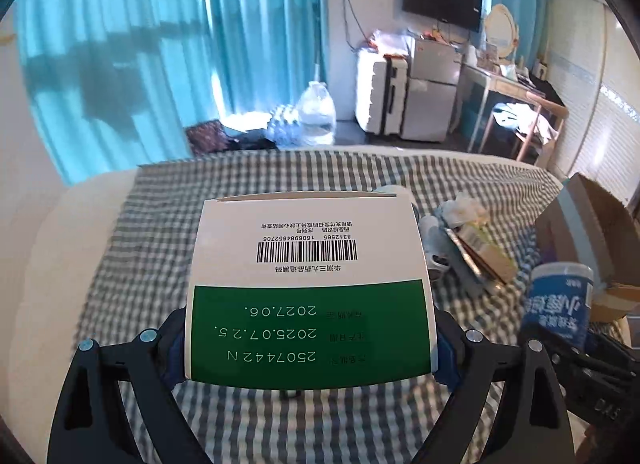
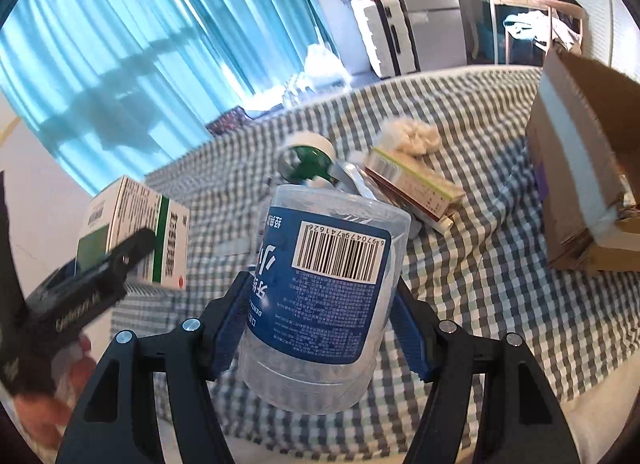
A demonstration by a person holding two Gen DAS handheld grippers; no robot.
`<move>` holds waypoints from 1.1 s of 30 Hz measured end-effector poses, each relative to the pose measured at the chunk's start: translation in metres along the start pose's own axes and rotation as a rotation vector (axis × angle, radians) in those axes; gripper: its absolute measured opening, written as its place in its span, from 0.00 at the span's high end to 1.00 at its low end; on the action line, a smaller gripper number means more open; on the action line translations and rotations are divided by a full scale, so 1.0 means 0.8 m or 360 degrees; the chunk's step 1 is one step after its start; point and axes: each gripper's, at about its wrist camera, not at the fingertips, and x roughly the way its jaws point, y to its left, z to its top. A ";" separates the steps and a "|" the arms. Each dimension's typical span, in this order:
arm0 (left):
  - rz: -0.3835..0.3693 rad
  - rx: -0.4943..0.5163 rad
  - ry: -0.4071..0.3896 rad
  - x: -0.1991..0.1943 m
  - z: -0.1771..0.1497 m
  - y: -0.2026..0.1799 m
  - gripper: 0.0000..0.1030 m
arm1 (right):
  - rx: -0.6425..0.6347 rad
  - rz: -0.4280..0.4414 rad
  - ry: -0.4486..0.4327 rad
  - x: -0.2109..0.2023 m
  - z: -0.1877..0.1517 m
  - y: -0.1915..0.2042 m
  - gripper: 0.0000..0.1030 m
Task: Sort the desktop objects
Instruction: 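Carry the jar and medicine box to the cardboard box and release them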
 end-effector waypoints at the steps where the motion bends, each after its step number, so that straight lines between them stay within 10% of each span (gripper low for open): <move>1: 0.0015 -0.0011 -0.0001 -0.011 -0.001 0.001 0.10 | -0.0012 0.0005 -0.0016 -0.008 0.001 0.002 0.36; 16: 0.0093 -0.0065 -0.0120 -0.141 -0.027 -0.016 0.10 | -0.0232 0.0037 -0.0219 -0.148 -0.017 0.035 0.36; 33: -0.0112 0.0143 -0.0183 -0.149 0.024 -0.169 0.09 | -0.0122 -0.0091 -0.0378 -0.232 0.039 -0.075 0.36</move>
